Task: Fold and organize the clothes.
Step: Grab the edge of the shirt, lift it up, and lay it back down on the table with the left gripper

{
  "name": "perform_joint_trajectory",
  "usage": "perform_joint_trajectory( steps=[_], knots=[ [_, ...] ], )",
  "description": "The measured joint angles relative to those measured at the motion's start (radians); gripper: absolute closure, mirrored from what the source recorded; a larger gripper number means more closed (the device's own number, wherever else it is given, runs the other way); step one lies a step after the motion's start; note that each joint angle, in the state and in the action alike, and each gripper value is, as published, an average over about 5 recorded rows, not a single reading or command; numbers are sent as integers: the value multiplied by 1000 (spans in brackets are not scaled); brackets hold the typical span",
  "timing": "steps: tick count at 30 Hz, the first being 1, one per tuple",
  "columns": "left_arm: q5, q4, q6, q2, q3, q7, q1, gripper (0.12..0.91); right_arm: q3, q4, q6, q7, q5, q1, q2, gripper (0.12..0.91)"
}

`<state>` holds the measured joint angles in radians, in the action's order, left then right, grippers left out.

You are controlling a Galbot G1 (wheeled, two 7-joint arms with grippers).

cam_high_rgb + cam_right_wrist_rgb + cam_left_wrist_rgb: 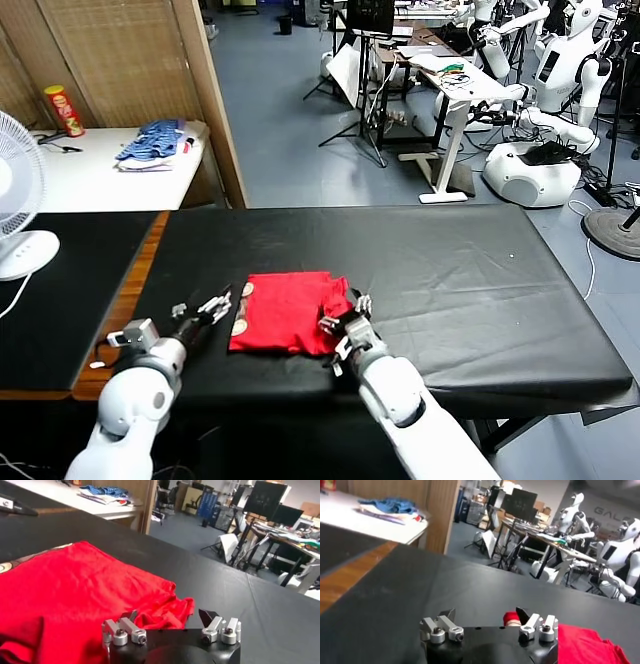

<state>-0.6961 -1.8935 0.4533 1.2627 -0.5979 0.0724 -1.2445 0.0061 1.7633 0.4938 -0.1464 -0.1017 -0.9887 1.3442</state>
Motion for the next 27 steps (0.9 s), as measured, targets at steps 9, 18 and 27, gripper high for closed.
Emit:
perform_joint_trajectory(
  steps=[9, 18, 27],
  knots=[
    [-174, 26, 12, 45, -15, 22, 0, 232, 81, 144, -16, -4, -211, -34, -29, 227],
    [-305, 31, 41, 86, -12, 32, -26, 250, 164, 268, -17, -7, -297, -63, -69, 227],
    [-349, 54, 57, 97, -13, 26, -34, 639, 192, 303, -17, -5, -304, -76, -73, 227]
  ],
)
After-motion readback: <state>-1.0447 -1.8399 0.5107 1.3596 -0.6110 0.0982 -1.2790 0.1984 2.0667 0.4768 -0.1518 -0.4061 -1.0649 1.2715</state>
